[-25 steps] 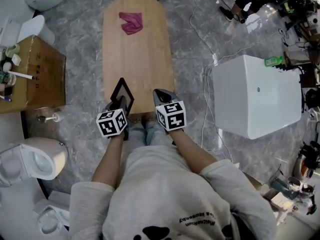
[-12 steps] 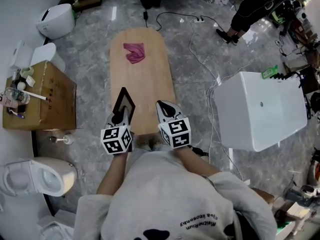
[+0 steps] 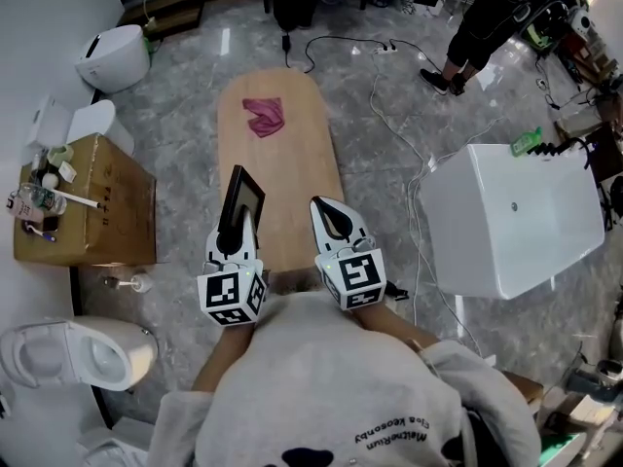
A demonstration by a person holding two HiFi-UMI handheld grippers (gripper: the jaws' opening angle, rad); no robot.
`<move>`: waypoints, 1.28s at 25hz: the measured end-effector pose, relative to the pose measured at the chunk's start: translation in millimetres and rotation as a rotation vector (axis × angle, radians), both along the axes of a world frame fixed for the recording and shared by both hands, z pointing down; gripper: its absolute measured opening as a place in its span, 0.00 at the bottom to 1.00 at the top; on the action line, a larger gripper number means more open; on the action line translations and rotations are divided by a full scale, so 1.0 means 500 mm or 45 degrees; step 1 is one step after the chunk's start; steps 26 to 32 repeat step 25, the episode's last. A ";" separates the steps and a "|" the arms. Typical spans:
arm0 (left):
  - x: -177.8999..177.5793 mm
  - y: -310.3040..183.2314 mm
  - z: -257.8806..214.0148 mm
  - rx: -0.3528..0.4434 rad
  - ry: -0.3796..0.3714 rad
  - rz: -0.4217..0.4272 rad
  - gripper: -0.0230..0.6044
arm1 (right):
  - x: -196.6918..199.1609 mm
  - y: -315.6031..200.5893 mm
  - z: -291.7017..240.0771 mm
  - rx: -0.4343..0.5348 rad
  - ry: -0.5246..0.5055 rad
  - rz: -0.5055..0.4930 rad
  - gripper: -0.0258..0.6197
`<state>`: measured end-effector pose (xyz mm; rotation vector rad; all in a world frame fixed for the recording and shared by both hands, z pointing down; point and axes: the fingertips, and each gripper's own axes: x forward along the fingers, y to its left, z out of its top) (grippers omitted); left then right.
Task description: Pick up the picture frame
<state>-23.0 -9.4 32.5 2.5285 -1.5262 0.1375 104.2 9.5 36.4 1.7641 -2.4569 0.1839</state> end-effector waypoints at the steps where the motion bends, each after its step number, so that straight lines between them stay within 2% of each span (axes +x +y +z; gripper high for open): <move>1: 0.004 0.006 -0.007 0.020 -0.008 -0.003 0.06 | 0.002 0.005 -0.005 0.018 -0.003 0.000 0.05; 5: 0.022 0.023 -0.001 0.050 -0.049 -0.005 0.06 | 0.003 0.016 -0.007 0.058 0.009 -0.021 0.05; 15: 0.048 0.036 -0.020 0.155 -0.046 -0.028 0.06 | 0.010 0.022 -0.024 0.145 0.047 -0.076 0.05; 25: 0.086 0.028 -0.041 0.216 -0.046 -0.035 0.06 | 0.059 0.021 -0.041 0.192 0.058 -0.070 0.05; 32: 0.086 0.028 -0.041 0.216 -0.046 -0.035 0.06 | 0.059 0.021 -0.041 0.192 0.058 -0.070 0.05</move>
